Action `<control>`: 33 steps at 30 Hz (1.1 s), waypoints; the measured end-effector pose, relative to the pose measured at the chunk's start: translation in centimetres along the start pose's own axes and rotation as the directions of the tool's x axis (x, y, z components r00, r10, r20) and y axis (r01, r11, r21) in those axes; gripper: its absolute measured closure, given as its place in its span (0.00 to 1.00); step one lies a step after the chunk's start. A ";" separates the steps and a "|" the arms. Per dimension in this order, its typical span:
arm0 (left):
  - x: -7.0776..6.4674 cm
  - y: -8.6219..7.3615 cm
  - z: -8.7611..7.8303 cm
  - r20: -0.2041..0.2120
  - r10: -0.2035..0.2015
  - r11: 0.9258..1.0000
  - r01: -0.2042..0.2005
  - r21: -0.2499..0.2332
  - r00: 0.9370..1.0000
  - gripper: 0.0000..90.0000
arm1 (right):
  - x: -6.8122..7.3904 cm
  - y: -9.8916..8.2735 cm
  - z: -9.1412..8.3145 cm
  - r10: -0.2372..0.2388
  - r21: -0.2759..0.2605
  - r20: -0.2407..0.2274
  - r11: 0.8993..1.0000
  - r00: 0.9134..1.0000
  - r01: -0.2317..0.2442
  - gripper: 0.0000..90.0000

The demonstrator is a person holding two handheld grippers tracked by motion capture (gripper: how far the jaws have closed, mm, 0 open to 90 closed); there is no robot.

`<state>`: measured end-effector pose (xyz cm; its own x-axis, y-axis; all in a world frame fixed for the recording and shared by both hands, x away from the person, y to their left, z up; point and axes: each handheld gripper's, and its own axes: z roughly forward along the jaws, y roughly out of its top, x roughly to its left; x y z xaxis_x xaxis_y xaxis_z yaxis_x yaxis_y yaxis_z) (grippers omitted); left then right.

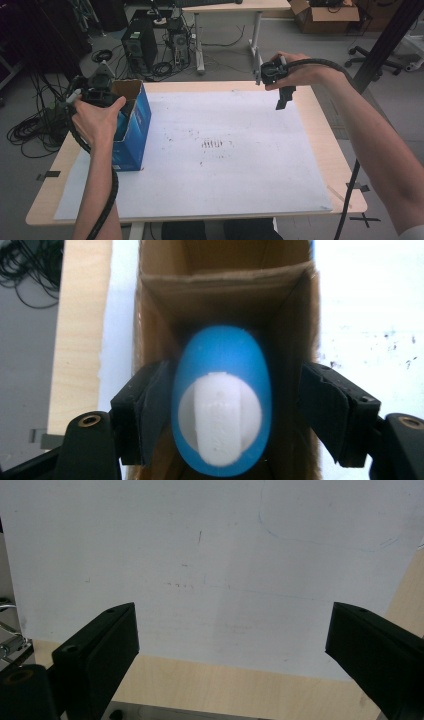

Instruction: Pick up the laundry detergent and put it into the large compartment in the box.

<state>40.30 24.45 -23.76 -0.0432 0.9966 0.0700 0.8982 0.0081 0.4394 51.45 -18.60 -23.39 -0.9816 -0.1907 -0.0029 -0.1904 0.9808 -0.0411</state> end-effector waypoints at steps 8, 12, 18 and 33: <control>-2.2 1.3 -2.4 0.028 0.093 0.995 -0.092 -0.031 0.995 0.31 | 0.2 -0.2 -0.3 0.005 -0.006 0.005 1.000 1.000 -0.005 0.07; -3.6 2.1 -3.8 0.057 0.148 0.988 -0.145 -0.055 0.987 0.31 | 0.2 -0.3 -0.5 0.006 -0.007 0.007 1.000 1.000 -0.006 0.07; -5.9 2.6 -4.8 0.090 0.235 0.971 -0.229 -0.070 0.968 0.29 | 0.4 -0.4 -0.6 0.007 -0.008 0.008 1.000 1.000 -0.007 0.07; -11.0 2.8 -4.2 0.205 0.435 0.900 -0.430 -0.070 0.877 0.27 | 0.8 -0.6 -0.7 0.008 -0.003 0.013 1.000 1.000 -0.008 0.07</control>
<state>41.50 13.16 -19.56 0.4430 0.8939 0.0686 0.7964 -0.4275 0.4278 50.78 -19.35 -22.64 -0.9829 -0.1836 -0.0161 -0.1828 0.9824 -0.0384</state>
